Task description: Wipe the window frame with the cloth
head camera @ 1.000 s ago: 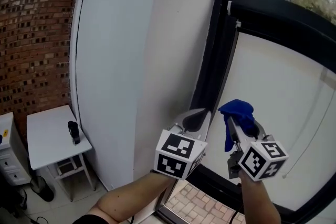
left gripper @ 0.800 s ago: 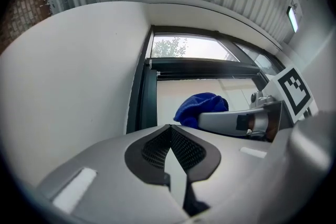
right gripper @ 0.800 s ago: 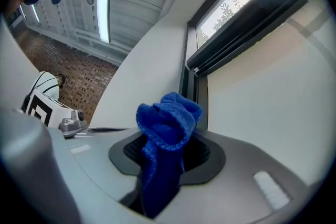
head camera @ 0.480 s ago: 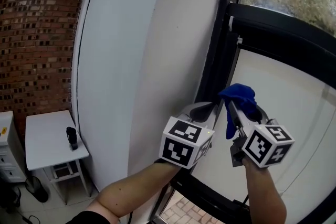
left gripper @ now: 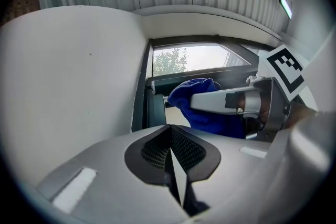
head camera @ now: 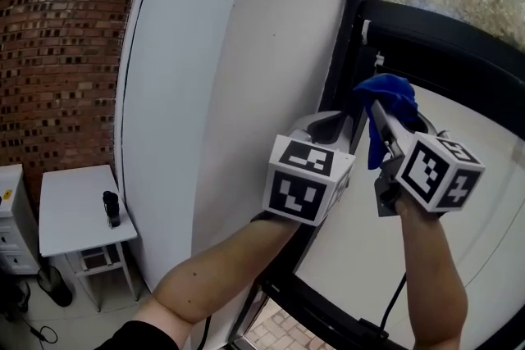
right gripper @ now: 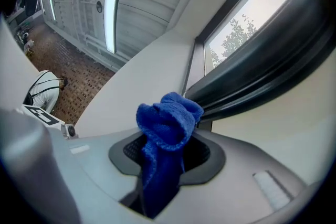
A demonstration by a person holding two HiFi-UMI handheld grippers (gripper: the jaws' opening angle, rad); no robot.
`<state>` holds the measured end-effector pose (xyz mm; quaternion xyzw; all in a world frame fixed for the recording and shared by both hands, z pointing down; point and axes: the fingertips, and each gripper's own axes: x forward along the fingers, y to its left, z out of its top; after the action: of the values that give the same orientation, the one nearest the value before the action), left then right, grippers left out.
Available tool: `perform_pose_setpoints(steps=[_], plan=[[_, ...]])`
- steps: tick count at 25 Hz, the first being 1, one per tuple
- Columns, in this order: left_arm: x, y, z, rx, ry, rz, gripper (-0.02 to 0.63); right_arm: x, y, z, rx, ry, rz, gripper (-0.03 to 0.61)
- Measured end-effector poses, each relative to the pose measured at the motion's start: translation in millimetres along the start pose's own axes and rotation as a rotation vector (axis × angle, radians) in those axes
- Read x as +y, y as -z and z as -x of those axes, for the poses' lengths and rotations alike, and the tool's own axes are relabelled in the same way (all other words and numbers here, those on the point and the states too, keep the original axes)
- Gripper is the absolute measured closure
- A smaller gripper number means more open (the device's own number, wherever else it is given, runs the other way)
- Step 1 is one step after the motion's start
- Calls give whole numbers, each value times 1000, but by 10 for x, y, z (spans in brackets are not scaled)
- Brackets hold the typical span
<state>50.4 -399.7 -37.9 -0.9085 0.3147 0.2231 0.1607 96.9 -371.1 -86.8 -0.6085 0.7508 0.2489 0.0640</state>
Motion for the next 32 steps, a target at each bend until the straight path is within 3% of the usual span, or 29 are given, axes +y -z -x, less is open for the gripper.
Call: perform_pose_setpoints(steps=[5, 10, 13, 22, 32], plan=[[-55, -204, -116, -8, -23, -69, 623, -12, -385, -114, -46, -16, 25, 436], [101, -357, -295, -15, -48, -51, 623, -107, -616, -352, -63, -8, 56, 436], [168, -458, -433, -23, -57, -90, 623, -189, -713, -540, -67, -3, 46, 436], [432, -539, -513, -53, -96, -101, 624, -288, -744, -697, -64, 78, 105, 436], [549, -674, -754, -82, -72, -96, 626, -454, -657, -947, -20, 201, 152, 437]])
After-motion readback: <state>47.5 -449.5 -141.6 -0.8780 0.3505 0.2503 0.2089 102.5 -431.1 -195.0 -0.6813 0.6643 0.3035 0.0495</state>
